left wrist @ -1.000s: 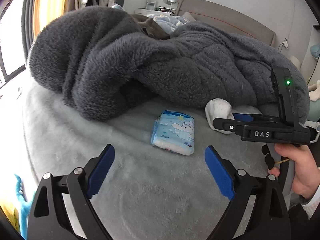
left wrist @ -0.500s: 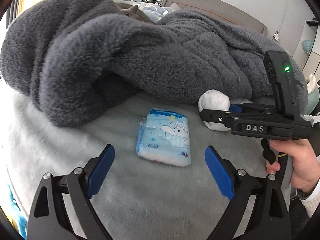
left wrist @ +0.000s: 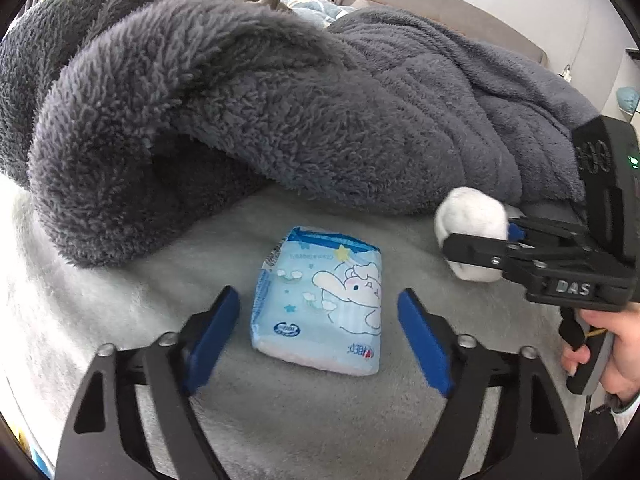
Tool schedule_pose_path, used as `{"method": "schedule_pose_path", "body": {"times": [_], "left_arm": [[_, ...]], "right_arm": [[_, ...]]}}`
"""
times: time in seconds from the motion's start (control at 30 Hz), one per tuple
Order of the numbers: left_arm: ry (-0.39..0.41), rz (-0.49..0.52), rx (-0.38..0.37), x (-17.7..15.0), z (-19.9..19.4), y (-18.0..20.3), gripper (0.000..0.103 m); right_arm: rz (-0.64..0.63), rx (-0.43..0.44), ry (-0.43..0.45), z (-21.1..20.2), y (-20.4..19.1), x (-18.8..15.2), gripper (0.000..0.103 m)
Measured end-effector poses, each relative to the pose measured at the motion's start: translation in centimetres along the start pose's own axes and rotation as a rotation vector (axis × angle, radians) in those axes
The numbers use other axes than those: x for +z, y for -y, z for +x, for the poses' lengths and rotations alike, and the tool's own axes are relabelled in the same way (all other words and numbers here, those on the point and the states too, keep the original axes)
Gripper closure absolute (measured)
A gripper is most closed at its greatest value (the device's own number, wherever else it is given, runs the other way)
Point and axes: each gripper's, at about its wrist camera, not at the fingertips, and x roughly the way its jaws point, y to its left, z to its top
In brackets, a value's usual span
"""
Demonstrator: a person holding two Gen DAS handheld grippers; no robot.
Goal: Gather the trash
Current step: 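Close the right tool on the white sock while the left tool grasps the blue diaper pack, then carry the diaper pack and sock with both tools over the teal bin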
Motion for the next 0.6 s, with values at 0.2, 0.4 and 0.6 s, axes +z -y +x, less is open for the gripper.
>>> {"method": "schedule_pose_path", "body": {"times": [0.2,0.4,0.6], "left_arm": [[0.001,-0.006,0.029,-0.3,-0.1,1.1,0.047],[0.035,-0.015,0.000,-1.2,-2.5,3.5,0.047],[0.066,-0.039,0.018,-3.0,-5.3,5.6,0.047]], "right_arm": [[-0.007,0.001,0.012,-2.0,-0.1,-1.0,0.053],[-0.039,0.010,0.015,-4.1,-0.8,-2.8,0.053],[-0.049,0.020,0.037,-6.6,-1.6,-4.5,0.053]]}}
